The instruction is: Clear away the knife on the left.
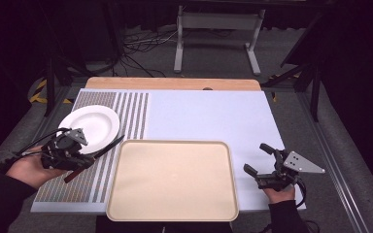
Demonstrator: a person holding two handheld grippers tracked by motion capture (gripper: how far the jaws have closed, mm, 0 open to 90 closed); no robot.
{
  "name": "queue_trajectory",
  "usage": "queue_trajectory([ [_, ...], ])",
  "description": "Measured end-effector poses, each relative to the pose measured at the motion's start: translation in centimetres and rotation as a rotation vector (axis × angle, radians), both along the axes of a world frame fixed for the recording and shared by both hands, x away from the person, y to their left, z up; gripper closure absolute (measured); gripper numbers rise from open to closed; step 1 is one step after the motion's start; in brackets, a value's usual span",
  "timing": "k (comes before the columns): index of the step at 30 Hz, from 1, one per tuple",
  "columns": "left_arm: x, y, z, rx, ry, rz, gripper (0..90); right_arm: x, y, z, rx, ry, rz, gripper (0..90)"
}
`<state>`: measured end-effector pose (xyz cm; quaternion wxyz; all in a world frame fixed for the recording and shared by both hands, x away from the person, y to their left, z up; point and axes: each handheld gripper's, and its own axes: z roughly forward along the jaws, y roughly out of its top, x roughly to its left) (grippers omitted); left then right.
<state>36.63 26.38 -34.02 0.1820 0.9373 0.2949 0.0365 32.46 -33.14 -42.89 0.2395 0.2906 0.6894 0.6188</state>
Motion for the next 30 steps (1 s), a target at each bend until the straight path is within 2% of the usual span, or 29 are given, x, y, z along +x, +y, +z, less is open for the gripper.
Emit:
queue_trajectory([
  [3, -0.1, -0.5, 0.0, -0.038, 0.023, 0.017, 77.7, 0.0, 0.0, 0.0, 0.003, 0.002, -0.004, 0.5],
  [5, 0.1, -0.6, 0.0, -0.043, 0.017, 0.015, 77.8, 0.0, 0.0, 0.0, -0.001, 0.000, -0.002, 0.5],
  [7, 0.2, -1.0, -0.1, -0.065, 0.058, 0.075, 77.7, 0.0, 0.0, 0.0, 0.003, 0.000, -0.002, 0.5],
  [8, 0.4, -1.1, -0.2, -0.064, 0.070, 0.098, 77.8, 0.0, 0.0, 0.0, 0.003, 0.000, -0.002, 0.5],
  [11, 0.6, -1.6, -0.5, -0.071, 0.108, 0.149, 77.8, 0.0, -0.1, 0.0, 0.004, -0.002, -0.002, 0.5],
  [20, 0.9, -3.4, -0.9, -0.086, 0.129, 0.181, 77.7, 0.0, -0.1, 0.0, 0.007, 0.002, 0.000, 0.5],
  [23, 1.0, -4.0, -0.8, -0.093, 0.148, 0.196, 77.7, -0.1, -0.1, 0.0, 0.005, 0.001, 0.000, 0.5],
  [27, 1.0, -4.9, -0.8, -0.089, 0.149, 0.195, 77.7, -0.1, -0.2, 0.0, 0.005, 0.000, 0.000, 0.5],
  [30, 1.0, -5.4, -1.0, -0.094, 0.165, 0.193, 77.7, -0.1, -0.2, 0.0, 0.006, 0.001, 0.002, 0.5],
])
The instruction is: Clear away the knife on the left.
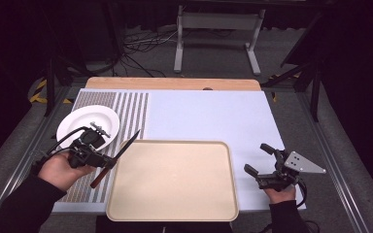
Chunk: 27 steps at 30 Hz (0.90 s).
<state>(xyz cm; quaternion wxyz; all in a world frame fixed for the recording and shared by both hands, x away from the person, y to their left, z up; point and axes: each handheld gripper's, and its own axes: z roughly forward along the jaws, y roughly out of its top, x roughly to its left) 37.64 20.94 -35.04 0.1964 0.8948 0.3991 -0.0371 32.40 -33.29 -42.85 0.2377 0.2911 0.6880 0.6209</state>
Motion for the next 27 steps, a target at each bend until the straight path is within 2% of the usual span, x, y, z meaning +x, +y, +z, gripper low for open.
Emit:
queue_trajectory([
  [5, -0.1, -1.0, -0.6, -0.004, 0.005, -0.008, 77.7, 0.0, 0.0, 0.0, 0.006, 0.000, 0.002, 0.5],
  [9, -0.3, -1.5, -1.3, -0.019, 0.031, -0.012, 77.7, -0.1, 0.0, 0.0, 0.006, -0.001, 0.004, 0.5],
  [12, -0.2, -1.8, -1.8, -0.019, 0.044, -0.013, 77.7, 0.0, 0.0, 0.0, 0.008, 0.000, 0.004, 0.5],
  [13, -0.3, -1.9, -2.1, -0.006, 0.053, -0.016, 77.7, 0.0, 0.0, 0.0, 0.008, 0.001, 0.004, 0.5],
  [16, -0.1, -2.3, -3.0, -0.018, 0.078, -0.003, 77.8, 0.0, 0.0, 0.0, 0.006, -0.001, 0.005, 0.5],
  [20, 0.0, -2.6, -3.5, -0.012, 0.096, -0.001, 77.7, 0.0, 0.0, 0.0, 0.006, 0.000, 0.006, 0.5],
  [23, 0.0, -2.9, -3.9, -0.034, 0.122, 0.013, 77.6, 0.0, 0.0, 0.0, 0.008, 0.002, 0.006, 0.5],
  [27, 0.0, -3.5, -4.4, -0.018, 0.136, 0.025, 77.7, 0.0, 0.0, 0.0, 0.011, 0.003, 0.008, 0.5],
])
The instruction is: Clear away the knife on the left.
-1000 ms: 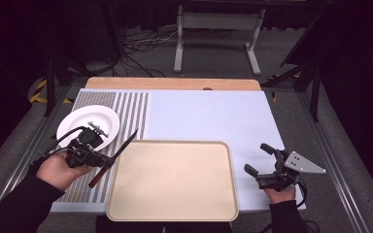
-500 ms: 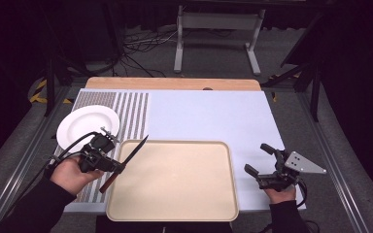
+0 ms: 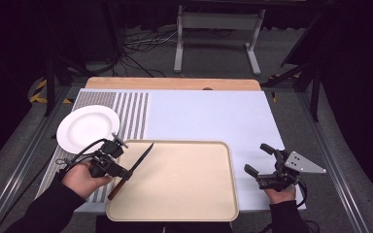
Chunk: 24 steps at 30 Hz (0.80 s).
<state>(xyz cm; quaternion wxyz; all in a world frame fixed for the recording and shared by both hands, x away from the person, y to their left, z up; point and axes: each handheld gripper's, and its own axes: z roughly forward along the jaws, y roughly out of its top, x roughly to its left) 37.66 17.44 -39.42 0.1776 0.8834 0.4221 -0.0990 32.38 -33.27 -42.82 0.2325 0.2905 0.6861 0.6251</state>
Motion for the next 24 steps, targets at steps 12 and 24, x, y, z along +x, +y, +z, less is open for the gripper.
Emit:
queue_trajectory([
  [12, 0.4, -1.0, -1.5, -0.001, 0.089, -0.018, 77.6, 0.1, 0.0, -0.1, -0.002, 0.009, 0.001, 0.5],
  [24, 0.6, -0.4, -2.6, -0.004, 0.156, -0.001, 77.5, 0.2, 0.0, -0.1, -0.002, 0.009, 0.003, 0.5],
])
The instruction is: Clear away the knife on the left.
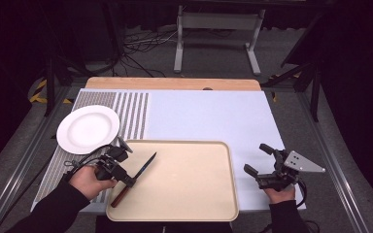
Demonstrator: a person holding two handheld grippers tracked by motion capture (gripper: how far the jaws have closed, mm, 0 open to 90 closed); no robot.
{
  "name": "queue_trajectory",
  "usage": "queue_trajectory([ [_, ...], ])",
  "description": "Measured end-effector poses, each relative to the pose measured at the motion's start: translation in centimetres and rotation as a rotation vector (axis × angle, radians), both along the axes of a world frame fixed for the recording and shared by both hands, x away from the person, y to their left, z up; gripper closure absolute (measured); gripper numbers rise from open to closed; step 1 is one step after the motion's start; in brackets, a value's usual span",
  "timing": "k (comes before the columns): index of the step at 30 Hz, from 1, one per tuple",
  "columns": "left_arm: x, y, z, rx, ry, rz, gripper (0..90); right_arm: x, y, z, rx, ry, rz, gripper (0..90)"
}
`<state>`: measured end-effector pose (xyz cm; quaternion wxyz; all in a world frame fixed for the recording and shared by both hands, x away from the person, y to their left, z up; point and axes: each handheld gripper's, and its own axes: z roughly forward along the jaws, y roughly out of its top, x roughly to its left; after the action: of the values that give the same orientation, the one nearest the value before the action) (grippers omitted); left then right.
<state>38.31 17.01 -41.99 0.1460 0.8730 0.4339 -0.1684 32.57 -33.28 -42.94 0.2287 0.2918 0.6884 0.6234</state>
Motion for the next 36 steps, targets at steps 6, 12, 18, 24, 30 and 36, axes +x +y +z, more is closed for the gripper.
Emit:
queue_trajectory([
  [6, 0.0, -0.2, -0.2, 0.010, -0.001, 0.000, 77.4, 0.0, 0.0, 0.0, 0.002, -0.001, 0.001, 0.5],
  [12, 0.0, -0.2, -0.4, 0.023, 0.000, 0.000, 77.2, 0.0, 0.0, 0.0, 0.003, 0.000, 0.001, 0.5],
  [18, 0.0, -0.3, -0.6, 0.034, 0.007, -0.016, 76.7, 0.0, -0.1, 0.0, 0.003, -0.001, 0.004, 0.5],
  [24, 0.0, -0.3, -0.2, 0.023, -0.031, -0.029, 59.8, -0.1, 0.0, 0.0, 0.005, 0.002, 0.008, 0.5],
  [30, -1.0, -1.2, 1.6, -0.002, -0.198, -0.082, 68.0, -0.1, 0.0, 0.0, 0.006, 0.000, 0.010, 0.5],
  [36, -2.0, -2.7, 2.2, -0.004, -0.274, -0.151, 89.9, -0.1, 0.0, 0.0, 0.006, 0.000, 0.011, 0.5],
])
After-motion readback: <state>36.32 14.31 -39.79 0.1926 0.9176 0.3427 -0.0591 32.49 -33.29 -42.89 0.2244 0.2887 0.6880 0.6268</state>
